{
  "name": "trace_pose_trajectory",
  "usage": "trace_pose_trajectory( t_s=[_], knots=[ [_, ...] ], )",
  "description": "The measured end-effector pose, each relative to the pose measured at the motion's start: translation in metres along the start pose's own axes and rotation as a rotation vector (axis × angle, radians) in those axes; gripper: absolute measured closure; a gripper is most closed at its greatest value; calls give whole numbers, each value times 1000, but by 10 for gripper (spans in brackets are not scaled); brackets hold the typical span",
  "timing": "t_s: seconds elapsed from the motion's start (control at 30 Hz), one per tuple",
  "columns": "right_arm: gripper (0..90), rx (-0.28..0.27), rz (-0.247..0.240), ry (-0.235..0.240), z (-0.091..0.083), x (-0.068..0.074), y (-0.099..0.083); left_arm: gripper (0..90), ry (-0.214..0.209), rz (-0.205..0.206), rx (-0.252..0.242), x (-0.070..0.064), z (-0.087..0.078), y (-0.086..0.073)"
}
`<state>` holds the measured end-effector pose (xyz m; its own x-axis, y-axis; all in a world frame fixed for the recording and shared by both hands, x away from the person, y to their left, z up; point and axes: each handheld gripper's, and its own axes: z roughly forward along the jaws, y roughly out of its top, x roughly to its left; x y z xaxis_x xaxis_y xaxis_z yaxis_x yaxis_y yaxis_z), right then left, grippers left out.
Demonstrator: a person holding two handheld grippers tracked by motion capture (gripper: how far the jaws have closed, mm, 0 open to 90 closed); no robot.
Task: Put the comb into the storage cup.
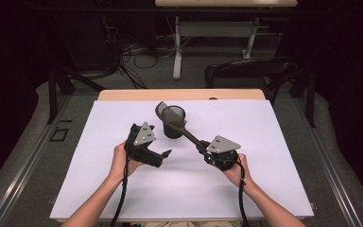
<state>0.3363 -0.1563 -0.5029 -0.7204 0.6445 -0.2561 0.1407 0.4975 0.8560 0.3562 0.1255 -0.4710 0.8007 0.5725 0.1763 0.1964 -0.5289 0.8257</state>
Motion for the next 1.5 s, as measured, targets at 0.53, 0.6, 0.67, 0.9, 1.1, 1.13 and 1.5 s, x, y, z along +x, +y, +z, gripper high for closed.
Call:
trace_pose_trajectory(
  t_s=[0.53, 0.6, 0.67, 0.9, 1.1, 1.13, 1.5],
  knots=[
    [727, -55, 37, -42, 4, 11, 5, 0, 20, -127, -87, -5, 10, -10],
    [727, -58, 42, -42, 4, 13, 6, 0, 17, -140, -95, -5, 11, -10],
    [727, -62, 45, -43, 5, 13, 6, 0, 17, -151, -99, -5, 12, -10],
    [727, -83, 64, -50, 8, 17, 7, 0, 7, -177, -128, -9, 15, -8],
    [727, -93, 74, -45, 10, 20, 9, 0, 11, -207, -152, -10, 17, -7],
    [727, -94, 75, -43, 11, 21, 9, 0, 10, -215, -156, -10, 17, -7],
    [727, -110, 87, -45, 14, 25, 10, 31, -19, -280, -228, -13, 19, 0]
  ],
)
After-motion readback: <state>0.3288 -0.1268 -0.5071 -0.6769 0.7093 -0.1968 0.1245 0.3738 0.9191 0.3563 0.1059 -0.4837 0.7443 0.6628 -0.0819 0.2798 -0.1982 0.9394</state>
